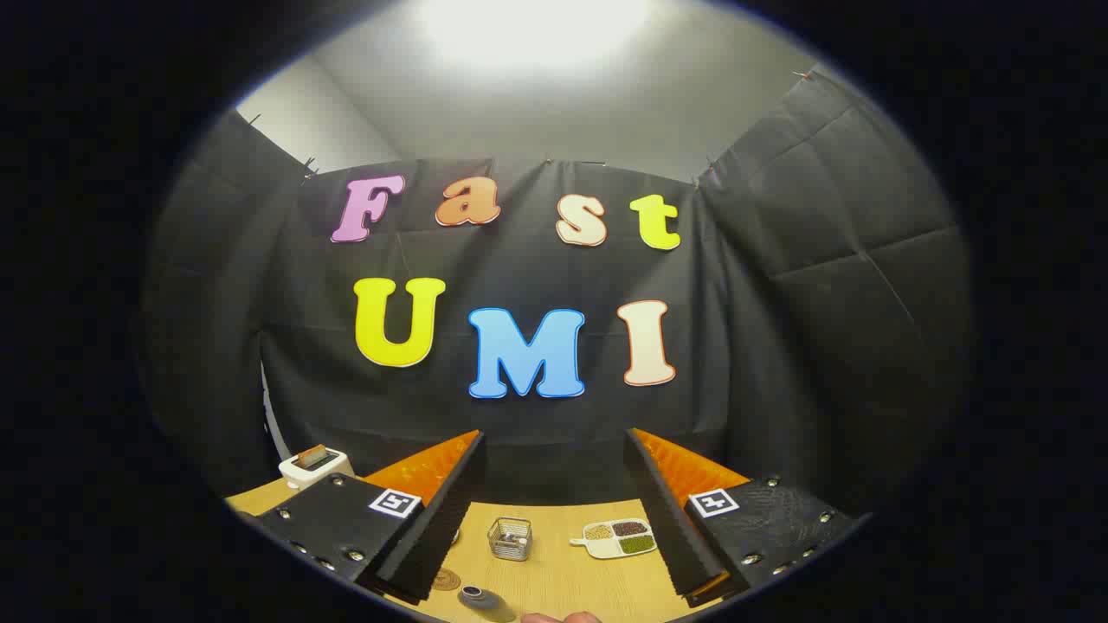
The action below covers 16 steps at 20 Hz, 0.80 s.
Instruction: Take the bottle from table, then pour the juice into the cup, finally place the bottle on the coaster
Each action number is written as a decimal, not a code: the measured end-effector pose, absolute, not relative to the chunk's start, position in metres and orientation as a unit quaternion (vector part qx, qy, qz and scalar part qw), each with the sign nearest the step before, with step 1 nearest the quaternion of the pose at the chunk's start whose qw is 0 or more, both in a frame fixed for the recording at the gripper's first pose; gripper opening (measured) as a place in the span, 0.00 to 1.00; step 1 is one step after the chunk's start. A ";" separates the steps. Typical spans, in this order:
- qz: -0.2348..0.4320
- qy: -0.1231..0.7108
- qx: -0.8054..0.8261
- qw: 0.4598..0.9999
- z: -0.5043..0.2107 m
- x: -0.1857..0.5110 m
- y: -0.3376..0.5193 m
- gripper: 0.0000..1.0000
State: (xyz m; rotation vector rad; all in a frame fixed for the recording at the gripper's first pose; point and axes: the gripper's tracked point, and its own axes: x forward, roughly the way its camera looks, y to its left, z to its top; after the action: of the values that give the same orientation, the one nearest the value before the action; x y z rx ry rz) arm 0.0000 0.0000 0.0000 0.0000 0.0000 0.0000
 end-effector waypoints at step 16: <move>-0.010 0.005 0.018 1.000 -0.014 -0.018 0.024 0.97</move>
State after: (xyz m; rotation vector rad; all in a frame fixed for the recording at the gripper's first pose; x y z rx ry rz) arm -0.0184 0.0240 -0.0140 0.0368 0.0107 -0.0198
